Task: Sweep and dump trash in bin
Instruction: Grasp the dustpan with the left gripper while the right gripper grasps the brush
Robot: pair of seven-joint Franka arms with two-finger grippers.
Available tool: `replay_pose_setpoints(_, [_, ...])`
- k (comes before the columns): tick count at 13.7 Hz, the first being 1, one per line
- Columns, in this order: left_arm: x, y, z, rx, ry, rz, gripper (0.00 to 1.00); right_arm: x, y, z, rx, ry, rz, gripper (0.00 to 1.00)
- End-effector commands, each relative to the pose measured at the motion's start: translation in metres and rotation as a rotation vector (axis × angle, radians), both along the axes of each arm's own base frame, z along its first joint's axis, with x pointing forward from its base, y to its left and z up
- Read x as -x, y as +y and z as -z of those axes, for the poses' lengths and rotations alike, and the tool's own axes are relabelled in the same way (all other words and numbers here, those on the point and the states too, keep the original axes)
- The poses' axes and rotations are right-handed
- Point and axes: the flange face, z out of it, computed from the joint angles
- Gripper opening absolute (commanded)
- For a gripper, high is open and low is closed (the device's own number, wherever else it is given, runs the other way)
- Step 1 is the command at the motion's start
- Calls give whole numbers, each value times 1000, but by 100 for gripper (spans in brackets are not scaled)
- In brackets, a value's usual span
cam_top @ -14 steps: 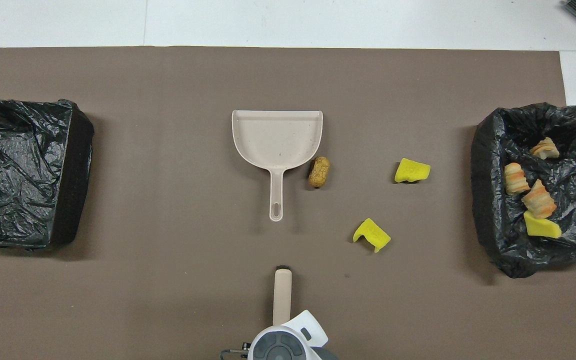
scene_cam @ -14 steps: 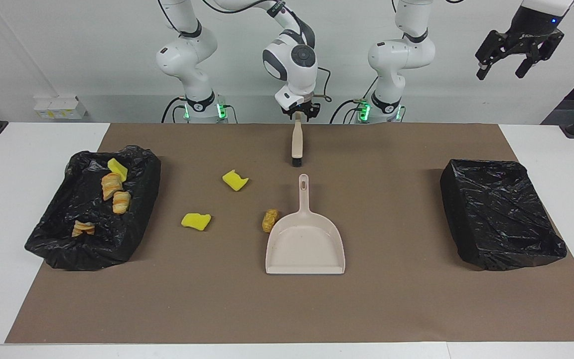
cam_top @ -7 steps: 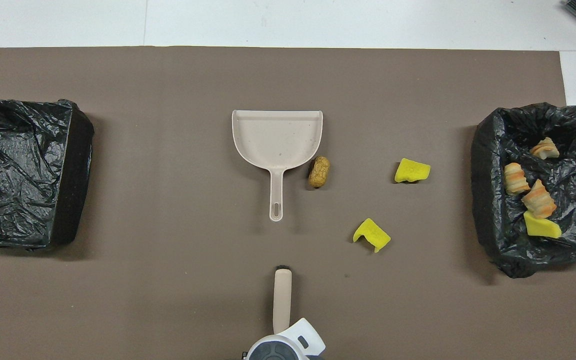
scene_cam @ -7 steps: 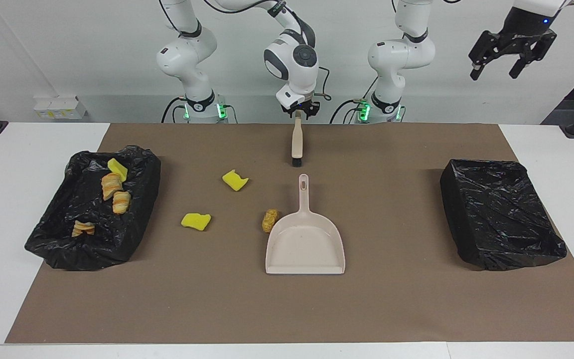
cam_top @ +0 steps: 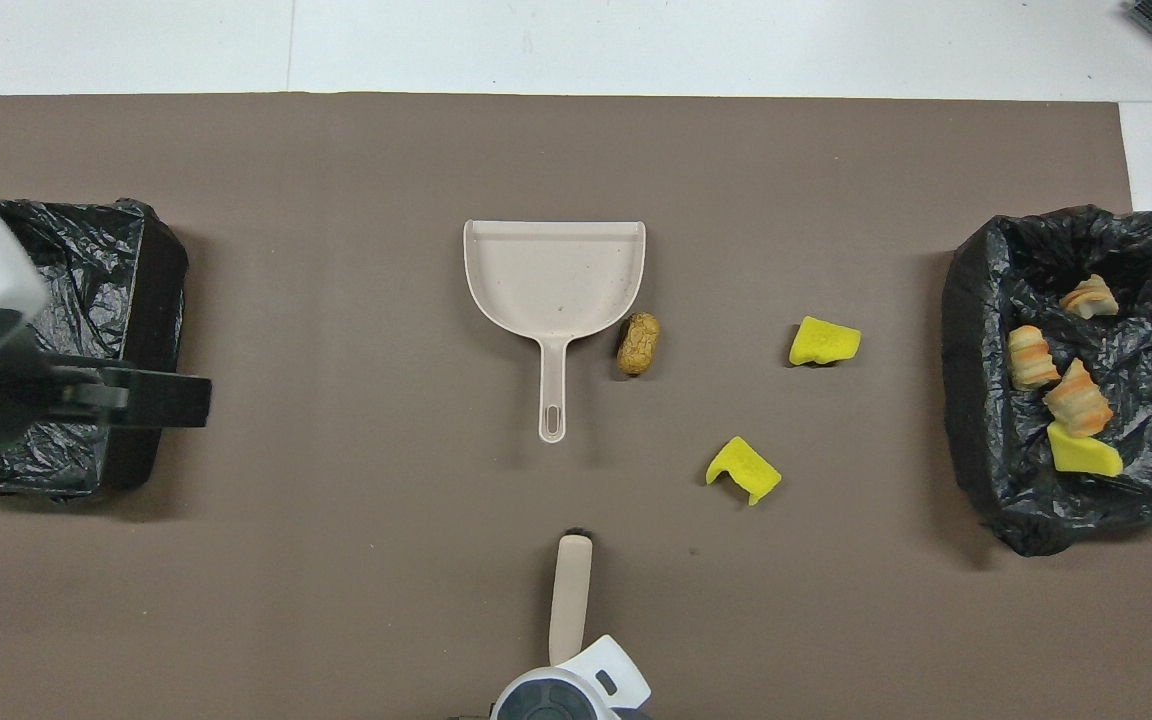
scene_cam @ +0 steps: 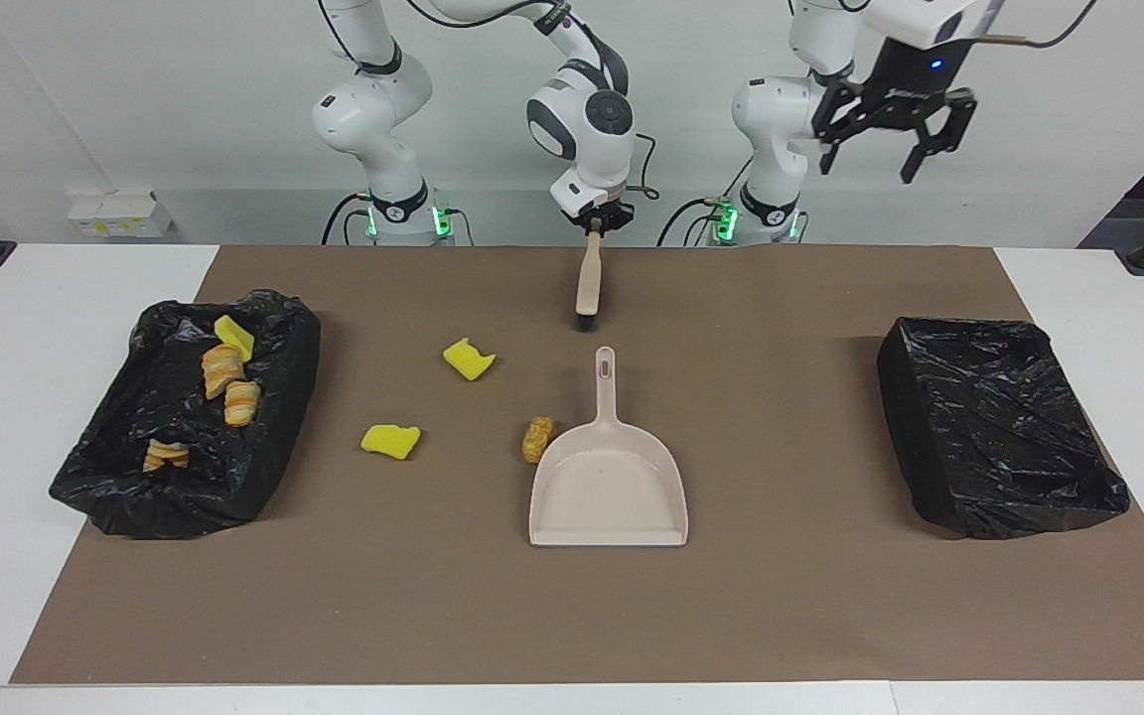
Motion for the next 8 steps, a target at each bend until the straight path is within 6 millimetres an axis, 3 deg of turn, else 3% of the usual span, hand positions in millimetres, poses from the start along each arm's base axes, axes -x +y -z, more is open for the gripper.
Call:
replay_pose_setpoints(1, [-10,-49,48,29,-10,-27,100,-43,-23,-7,-9,17,81,0])
replay_pose_setpoints(3, [-17,-98,92,23,15,-69,100,-72,-53,-26,-27,11,124,0])
replay_pose_setpoints(6, [-22,-156,139,27,7,-107,100,-109,-107,-46,-54,27,78,0])
replay_pose_setpoints(8, [-29,-193,190,-15,-1,-140,100,-131,-132,-61,-15,-3,39,0])
